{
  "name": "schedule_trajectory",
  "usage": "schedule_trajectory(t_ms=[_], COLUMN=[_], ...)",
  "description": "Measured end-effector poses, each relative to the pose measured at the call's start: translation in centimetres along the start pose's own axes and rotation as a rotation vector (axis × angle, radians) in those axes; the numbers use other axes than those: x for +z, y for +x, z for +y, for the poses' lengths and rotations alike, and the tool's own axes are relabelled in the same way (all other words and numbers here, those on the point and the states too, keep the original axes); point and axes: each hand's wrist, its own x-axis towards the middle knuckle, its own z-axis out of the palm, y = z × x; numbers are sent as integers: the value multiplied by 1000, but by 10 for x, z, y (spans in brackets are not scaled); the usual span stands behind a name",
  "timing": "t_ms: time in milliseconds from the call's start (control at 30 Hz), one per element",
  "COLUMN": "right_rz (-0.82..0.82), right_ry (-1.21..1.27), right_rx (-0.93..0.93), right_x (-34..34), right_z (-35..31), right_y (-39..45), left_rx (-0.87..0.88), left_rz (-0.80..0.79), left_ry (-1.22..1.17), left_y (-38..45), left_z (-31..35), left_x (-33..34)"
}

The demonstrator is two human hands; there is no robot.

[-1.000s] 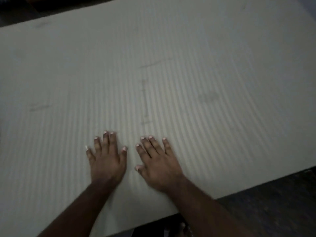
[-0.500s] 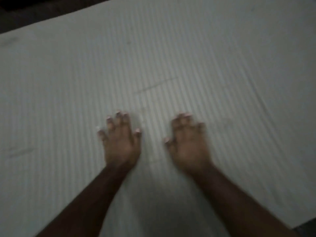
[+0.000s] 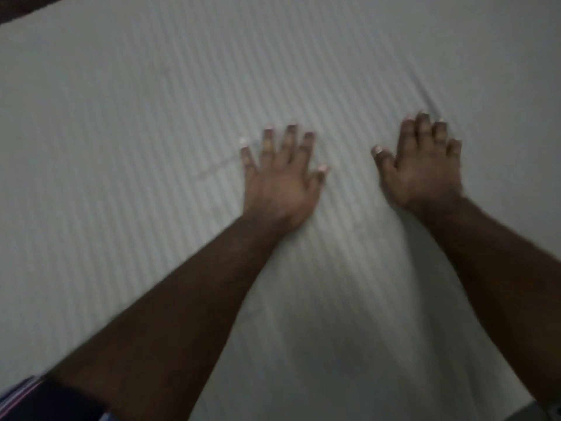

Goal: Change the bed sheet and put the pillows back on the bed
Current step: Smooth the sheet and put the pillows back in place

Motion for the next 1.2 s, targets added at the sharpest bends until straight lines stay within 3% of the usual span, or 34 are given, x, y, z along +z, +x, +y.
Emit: schedule_trajectory(t_ms=[100,200,267,333,400,500,600,700,800,933,1100,1133,1200], right_rz=[31,-79,-88,-55,-48,-67,-52,17,-104,-12,-25,-23,31], right_ry=[24,118,122,70,-12,-34,-35,9,157,78,-43,-28,-40], right_rx=[-230,-556,-599,-495,-344,-123,6,-344,-598,-411,-44,26,42], right_x=[1,4,7,13,11,1,-13,-11,-11,-1,-18,-22,-26], right_z=[-28,-49,-26,17,74,167,183,138,127,217,354,359,341], right_y=[-80,-171,-172,-144,-112,-75,-80,-163,-239,-189,-100,-93,-95], left_rx=[-275,-316,-350,-296,-117,47,-106,-300,-259,-322,161,153,-44], left_rz=[81,65,67,51,15,-30,-17,-26,-74,-67,-104,-90,-67], left_ry=[-10,43,68,110,134,15,-79,-80,-9,43,16,9,-21], left_y=[-35,-45,-33,-24,-25,-43,-77,-121,-142,-112,-77,-78,-86], left_z=[-19,-14,7,41,87,150,165,167,195,257,345,347,335], left_x=[15,27,34,41,51,59,59,67,80,93,90,87,85])
